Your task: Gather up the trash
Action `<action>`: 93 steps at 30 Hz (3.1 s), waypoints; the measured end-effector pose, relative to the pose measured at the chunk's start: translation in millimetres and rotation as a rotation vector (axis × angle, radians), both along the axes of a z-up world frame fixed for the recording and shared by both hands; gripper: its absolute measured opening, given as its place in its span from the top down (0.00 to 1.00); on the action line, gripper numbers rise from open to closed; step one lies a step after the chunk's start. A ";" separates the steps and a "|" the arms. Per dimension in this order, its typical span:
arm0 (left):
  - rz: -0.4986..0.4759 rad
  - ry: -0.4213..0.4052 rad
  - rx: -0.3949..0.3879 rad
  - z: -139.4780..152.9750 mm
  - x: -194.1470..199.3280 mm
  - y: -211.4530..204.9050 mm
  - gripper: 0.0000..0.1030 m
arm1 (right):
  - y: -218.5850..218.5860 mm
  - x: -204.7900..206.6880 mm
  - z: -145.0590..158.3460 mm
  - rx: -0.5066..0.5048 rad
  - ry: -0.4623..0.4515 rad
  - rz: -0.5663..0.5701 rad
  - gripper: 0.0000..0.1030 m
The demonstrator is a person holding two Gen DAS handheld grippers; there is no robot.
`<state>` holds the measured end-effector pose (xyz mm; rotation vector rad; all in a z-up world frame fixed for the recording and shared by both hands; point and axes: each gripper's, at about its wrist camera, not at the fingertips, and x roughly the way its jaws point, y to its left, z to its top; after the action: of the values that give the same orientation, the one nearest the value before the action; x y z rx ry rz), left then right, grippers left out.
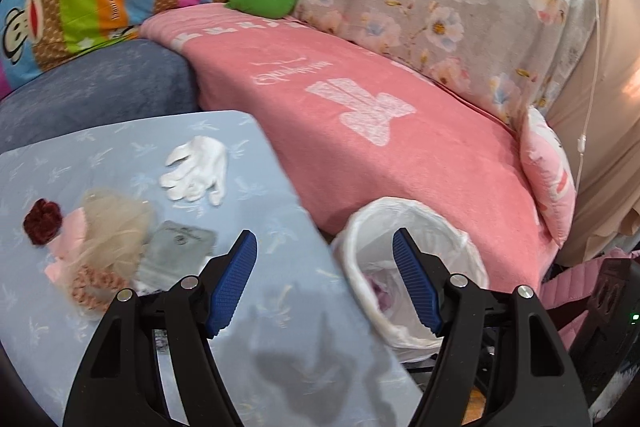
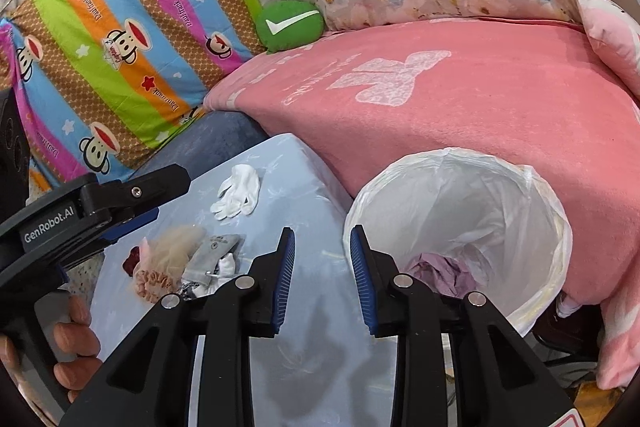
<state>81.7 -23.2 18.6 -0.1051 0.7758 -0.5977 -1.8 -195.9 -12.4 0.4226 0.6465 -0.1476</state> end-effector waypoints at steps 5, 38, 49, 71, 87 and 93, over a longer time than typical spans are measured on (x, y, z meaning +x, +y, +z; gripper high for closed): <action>0.084 0.021 0.001 -8.9 8.9 35.0 0.35 | 28.2 10.0 -1.4 -0.015 0.014 0.059 0.71; 0.484 0.224 0.028 -91.4 62.9 228.7 0.15 | 222.3 116.3 -65.0 -0.105 0.173 0.402 0.62; 0.408 0.285 -0.042 -104.8 95.4 210.4 0.15 | 226.7 139.8 -82.5 -0.098 0.208 0.407 0.64; 0.338 0.296 -0.096 -107.5 83.1 210.9 0.84 | 226.0 134.8 -82.2 -0.022 0.196 0.434 0.92; 0.384 0.262 -0.060 -98.2 75.7 206.3 0.50 | 215.0 115.3 -51.3 -0.020 0.128 0.423 0.99; 0.366 0.269 -0.077 -101.1 91.1 208.0 0.50 | 210.4 120.8 -60.9 -0.003 0.148 0.414 0.99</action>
<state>172.9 184.8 -82.5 -0.3962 0.9661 -0.2666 119.0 14.4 -73.2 0.2690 0.8653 0.2153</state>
